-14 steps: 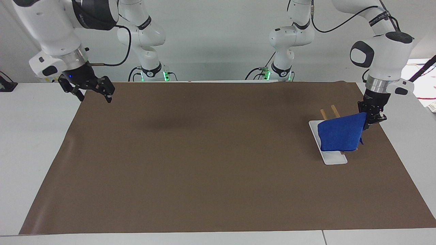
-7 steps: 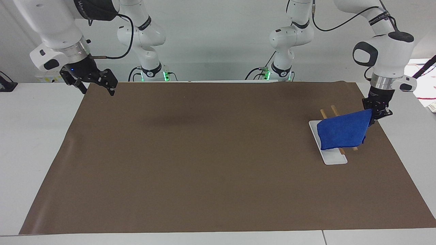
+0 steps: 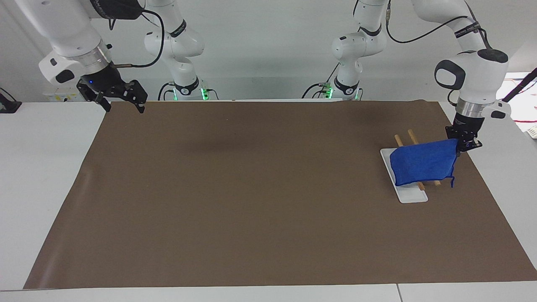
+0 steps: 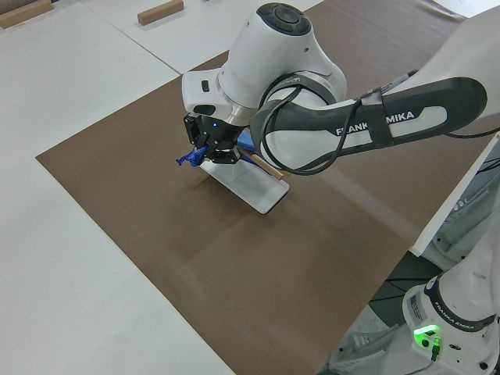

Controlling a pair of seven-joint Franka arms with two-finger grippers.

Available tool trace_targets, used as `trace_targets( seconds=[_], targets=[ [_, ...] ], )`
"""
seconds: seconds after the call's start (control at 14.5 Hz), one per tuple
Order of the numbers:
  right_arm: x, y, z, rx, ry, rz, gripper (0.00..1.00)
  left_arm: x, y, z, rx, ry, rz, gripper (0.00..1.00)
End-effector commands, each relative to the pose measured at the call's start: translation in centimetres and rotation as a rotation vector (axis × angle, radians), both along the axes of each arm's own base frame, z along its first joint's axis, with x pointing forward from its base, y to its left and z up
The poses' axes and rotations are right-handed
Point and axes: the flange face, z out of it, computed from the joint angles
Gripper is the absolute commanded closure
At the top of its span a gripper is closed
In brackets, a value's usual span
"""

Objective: Right arm passes towel to left arm to hang

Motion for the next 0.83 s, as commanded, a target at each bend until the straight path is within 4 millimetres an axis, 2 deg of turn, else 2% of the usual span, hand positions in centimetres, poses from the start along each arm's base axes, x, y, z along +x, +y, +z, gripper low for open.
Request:
trace_targets(
  seconds=[0.0,0.07,0.14,0.28,0.48,0.76],
  targets=[
    [-0.1,0.3,-0.6,0.013,0.018,-0.001,0.0,-0.2,0.3,0.0,0.021,-0.009,-0.01,1.0],
    [0.0,0.5,-1.0,-0.005,0.011,0.007,0.0,-0.1,0.4,0.2,0.026,-0.01,-0.018,0.24],
    [0.0,0.7,-0.7,-0.016,0.0,0.012,0.0,0.0,0.5,0.4,0.028,-0.008,-0.026,0.0],
    [0.0,0.7,-0.7,-0.016,-0.003,0.012,0.0,0.1,1.6,1.7,0.03,-0.005,-0.009,0.0],
    [0.0,0.2,-0.9,-0.009,0.002,-0.001,0.0,1.5,0.8,4.2,0.048,0.028,-0.083,0.0],
    [0.0,-0.4,-0.9,-0.001,0.002,-0.015,0.0,4.4,-3.9,7.7,0.098,0.0,-0.262,0.0]
  ],
)
